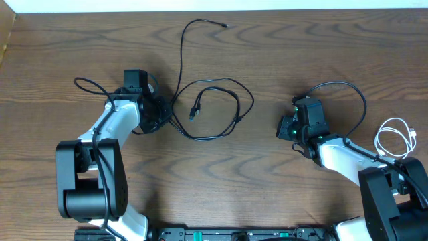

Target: Untangle cables

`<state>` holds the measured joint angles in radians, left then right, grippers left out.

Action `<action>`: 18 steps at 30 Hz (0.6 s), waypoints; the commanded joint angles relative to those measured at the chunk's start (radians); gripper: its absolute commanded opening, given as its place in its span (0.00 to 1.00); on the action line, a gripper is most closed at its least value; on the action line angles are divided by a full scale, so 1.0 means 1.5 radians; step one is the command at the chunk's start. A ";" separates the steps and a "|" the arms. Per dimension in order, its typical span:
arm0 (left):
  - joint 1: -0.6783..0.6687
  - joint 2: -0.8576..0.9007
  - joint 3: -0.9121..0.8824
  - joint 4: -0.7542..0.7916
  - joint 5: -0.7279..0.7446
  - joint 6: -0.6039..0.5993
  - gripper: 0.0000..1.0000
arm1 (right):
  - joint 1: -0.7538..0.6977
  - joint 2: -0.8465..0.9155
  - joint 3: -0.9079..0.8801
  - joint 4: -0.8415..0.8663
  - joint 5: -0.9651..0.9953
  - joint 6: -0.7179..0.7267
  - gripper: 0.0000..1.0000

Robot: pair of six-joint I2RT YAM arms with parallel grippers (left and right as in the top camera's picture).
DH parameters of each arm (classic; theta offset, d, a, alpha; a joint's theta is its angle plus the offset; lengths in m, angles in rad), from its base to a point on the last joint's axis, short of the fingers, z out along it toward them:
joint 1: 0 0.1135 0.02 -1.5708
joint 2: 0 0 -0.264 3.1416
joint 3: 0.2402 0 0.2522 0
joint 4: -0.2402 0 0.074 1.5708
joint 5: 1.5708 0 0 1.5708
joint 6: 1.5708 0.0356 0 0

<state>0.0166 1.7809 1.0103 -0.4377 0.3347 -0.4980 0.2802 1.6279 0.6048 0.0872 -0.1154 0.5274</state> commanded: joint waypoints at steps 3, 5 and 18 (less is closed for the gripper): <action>0.000 -0.012 0.008 0.000 0.062 -0.001 0.07 | 0.003 0.007 -0.006 -0.001 0.008 0.007 0.05; 0.000 -0.023 0.008 -0.002 0.074 -0.001 0.07 | 0.003 0.007 -0.006 -0.001 0.008 0.007 0.05; 0.000 -0.148 0.008 -0.097 0.064 -0.001 0.07 | 0.003 0.007 -0.006 -0.001 0.008 0.007 0.05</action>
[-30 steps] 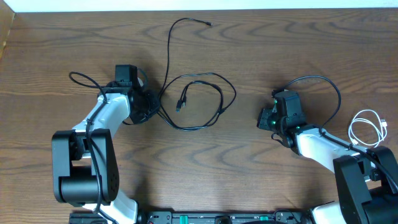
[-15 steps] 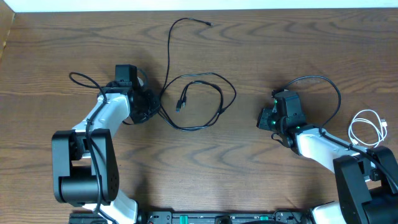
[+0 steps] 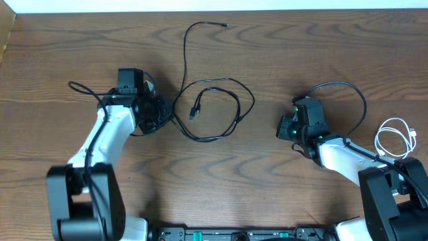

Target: Untangle cables

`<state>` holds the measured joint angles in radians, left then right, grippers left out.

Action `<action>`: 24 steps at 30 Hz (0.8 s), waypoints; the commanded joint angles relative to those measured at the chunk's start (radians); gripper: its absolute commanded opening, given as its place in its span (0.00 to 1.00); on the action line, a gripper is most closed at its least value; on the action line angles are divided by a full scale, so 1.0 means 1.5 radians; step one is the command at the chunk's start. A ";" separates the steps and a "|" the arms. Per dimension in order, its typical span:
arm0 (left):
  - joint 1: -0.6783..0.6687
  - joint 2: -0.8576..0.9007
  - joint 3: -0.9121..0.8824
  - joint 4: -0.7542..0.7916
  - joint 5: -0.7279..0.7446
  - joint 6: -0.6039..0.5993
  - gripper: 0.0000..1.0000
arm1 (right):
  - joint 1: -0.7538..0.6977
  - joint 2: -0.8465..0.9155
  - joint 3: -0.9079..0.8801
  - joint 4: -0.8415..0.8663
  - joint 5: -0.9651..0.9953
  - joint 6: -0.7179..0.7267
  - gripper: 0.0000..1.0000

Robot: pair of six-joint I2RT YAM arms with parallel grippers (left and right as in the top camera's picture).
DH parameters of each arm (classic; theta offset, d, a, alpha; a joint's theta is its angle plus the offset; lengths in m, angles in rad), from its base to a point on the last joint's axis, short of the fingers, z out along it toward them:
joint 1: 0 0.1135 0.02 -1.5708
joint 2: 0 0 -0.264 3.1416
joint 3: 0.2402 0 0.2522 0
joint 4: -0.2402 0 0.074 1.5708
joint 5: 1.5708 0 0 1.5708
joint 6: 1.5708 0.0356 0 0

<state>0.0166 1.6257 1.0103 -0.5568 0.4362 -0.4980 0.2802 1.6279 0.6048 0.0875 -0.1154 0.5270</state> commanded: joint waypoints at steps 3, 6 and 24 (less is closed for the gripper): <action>0.000 -0.074 0.008 -0.036 -0.033 -0.001 0.07 | 0.003 0.007 -0.006 -0.001 0.008 0.007 0.06; 0.000 -0.099 0.008 -0.049 -0.061 -0.001 0.07 | 0.003 0.007 -0.006 -0.001 0.008 0.007 0.06; 0.000 -0.141 0.008 -0.078 -0.286 -0.132 0.07 | 0.003 0.007 -0.006 -0.001 0.008 0.007 0.03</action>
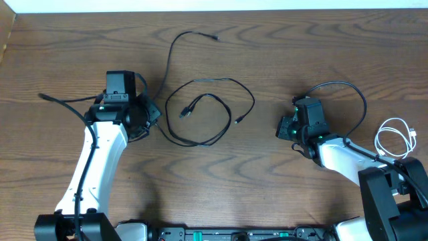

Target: Untangle cables

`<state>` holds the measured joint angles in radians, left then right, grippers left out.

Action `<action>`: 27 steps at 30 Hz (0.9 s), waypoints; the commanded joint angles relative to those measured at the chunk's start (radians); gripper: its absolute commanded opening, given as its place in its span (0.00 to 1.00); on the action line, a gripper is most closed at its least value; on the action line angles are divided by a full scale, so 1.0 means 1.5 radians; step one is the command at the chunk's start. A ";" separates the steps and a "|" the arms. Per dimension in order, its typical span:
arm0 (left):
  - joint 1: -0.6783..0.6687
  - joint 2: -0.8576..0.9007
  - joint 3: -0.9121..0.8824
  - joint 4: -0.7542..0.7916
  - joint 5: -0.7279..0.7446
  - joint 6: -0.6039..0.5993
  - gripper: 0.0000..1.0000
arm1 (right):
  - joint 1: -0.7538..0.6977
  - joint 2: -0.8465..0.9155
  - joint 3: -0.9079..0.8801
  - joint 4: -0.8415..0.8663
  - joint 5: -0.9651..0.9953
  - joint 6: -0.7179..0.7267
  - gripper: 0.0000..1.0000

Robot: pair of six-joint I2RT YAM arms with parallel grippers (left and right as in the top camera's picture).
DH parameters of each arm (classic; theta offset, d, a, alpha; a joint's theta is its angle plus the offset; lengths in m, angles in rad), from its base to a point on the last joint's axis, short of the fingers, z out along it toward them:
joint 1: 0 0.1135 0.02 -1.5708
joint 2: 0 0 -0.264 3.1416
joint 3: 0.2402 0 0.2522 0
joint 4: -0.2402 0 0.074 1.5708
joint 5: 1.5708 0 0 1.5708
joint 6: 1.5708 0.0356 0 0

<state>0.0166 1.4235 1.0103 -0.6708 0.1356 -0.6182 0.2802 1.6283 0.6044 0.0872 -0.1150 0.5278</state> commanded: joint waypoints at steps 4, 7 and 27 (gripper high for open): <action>0.000 -0.006 0.008 -0.004 -0.186 -0.053 0.08 | 0.003 0.007 -0.006 -0.001 0.008 0.007 0.03; 0.000 -0.006 0.008 -0.017 -0.247 -0.053 0.07 | 0.003 0.007 -0.006 -0.001 0.008 0.007 0.03; 0.000 -0.005 0.008 -0.016 -0.218 -0.053 0.07 | 0.003 0.007 -0.006 0.002 0.007 0.007 0.02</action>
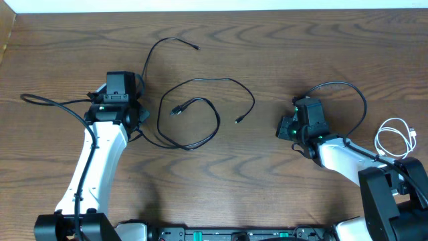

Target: Untangle cables

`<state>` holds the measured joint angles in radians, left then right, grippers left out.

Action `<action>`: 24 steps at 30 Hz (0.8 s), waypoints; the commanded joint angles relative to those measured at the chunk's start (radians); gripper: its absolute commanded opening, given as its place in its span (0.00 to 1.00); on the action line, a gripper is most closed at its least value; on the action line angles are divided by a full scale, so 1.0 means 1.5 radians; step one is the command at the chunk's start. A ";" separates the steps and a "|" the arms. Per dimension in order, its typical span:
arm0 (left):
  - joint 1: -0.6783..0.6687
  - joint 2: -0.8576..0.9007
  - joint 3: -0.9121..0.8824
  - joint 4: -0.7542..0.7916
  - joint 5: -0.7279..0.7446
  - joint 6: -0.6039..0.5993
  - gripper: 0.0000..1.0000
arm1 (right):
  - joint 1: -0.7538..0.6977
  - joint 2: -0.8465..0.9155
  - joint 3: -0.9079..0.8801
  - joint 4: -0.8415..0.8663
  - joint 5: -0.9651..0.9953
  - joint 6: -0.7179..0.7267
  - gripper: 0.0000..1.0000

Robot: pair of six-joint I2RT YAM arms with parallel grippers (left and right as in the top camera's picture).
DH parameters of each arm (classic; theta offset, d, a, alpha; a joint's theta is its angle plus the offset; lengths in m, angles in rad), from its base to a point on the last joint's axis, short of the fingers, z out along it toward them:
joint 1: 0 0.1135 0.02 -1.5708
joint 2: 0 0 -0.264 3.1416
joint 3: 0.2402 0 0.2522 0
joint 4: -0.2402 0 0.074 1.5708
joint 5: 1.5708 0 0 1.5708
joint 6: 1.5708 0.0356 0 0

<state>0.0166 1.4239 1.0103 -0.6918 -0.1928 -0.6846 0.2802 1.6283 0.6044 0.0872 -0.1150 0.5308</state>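
Black cables lie tangled at mid-table in the overhead view. One loop point(200, 137) ends in a plug point(175, 109). A wider arc point(227, 80) ends at a small tip point(237, 121), and a thin strand point(157, 45) curls toward the far edge. My left gripper point(137, 115) sits at the tangle's left side, shut on a black cable whose tail point(40, 100) trails off to the left. My right gripper point(284, 127) rests right of the tangle, touching none of it; its jaws are too dark to read.
A coiled white cable point(394, 137) lies at the far right beside the right arm. A black cable loop point(348, 87) arcs behind the right wrist. The pale table edge point(214, 5) runs along the back.
My left gripper has stayed about where it was, and the tangle has shifted further left. The tail reaches further left and the thin strand's tip sits further left. The right arm is unchanged.
My left gripper was at the tangle's left edge, nearer mid-table, with the loops tight against it. At each later moment it was further left, cable in tow. The loops have spread and shifted left, and the tail stretches toward the left edge. The right arm never moved.
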 commanded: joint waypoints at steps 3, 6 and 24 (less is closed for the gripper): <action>0.000 -0.005 0.008 -0.003 0.001 -0.009 0.08 | 0.003 0.007 -0.006 0.008 -0.004 -0.011 0.01; 0.000 -0.005 0.008 -0.003 0.001 -0.009 0.08 | 0.004 0.007 -0.006 0.037 -0.033 -0.033 0.01; 0.000 -0.005 0.008 -0.003 0.001 -0.009 0.08 | 0.090 0.116 -0.006 0.225 -0.030 0.013 0.38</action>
<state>0.0166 1.4239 1.0103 -0.6930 -0.1856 -0.6846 0.4103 1.7657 0.6029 0.4229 -0.1684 0.5137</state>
